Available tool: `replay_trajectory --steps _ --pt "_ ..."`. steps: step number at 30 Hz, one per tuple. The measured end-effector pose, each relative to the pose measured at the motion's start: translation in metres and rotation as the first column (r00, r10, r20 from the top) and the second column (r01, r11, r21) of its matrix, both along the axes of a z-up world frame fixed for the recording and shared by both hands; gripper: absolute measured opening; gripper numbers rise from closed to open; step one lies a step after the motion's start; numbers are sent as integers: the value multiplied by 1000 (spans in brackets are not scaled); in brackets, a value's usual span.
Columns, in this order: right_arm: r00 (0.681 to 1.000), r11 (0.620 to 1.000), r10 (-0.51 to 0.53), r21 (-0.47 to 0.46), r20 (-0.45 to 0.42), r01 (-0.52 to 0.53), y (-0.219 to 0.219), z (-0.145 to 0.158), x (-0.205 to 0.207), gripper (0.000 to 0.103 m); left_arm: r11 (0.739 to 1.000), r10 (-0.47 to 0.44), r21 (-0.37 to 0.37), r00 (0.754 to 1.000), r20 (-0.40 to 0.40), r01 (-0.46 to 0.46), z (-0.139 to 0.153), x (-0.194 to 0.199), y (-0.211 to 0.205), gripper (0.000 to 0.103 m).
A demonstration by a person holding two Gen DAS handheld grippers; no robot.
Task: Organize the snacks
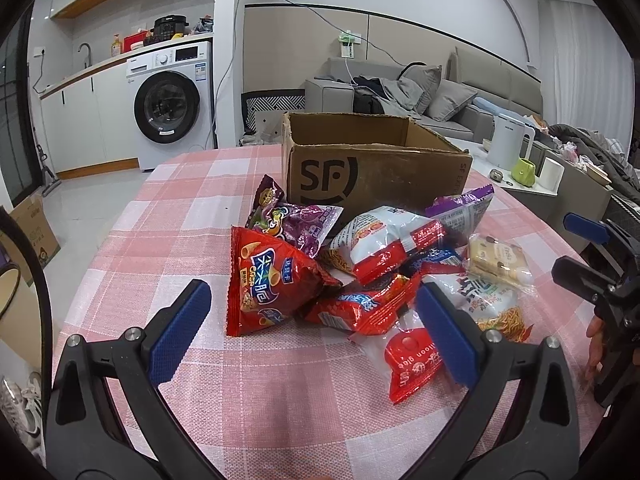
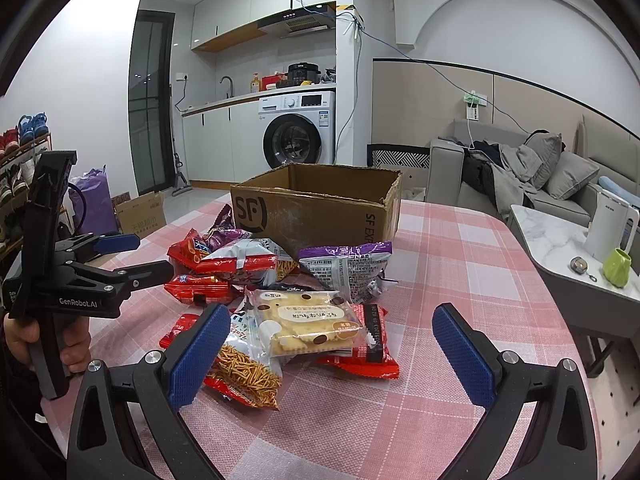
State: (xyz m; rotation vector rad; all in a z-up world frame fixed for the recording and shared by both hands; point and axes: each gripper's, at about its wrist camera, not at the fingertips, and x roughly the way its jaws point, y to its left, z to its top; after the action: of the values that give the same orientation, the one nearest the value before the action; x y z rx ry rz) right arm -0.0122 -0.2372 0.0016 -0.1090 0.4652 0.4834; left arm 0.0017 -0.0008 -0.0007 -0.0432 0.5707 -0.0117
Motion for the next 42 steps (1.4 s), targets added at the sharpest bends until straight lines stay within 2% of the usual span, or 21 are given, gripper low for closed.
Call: replay_trajectory --steps 24,34,42 --pt "1000 1000 -18 -1 -8 18 -5 -1 1 103 999 -40 -3 999 19 40 1 -2 -2 102" --pt "1000 1000 -18 -3 -13 18 -2 0 2 103 998 -54 13 998 26 53 1 -4 -6 102" --pt "998 999 -33 -32 -53 31 3 -3 8 103 997 -55 50 998 17 54 0 -3 -12 102"
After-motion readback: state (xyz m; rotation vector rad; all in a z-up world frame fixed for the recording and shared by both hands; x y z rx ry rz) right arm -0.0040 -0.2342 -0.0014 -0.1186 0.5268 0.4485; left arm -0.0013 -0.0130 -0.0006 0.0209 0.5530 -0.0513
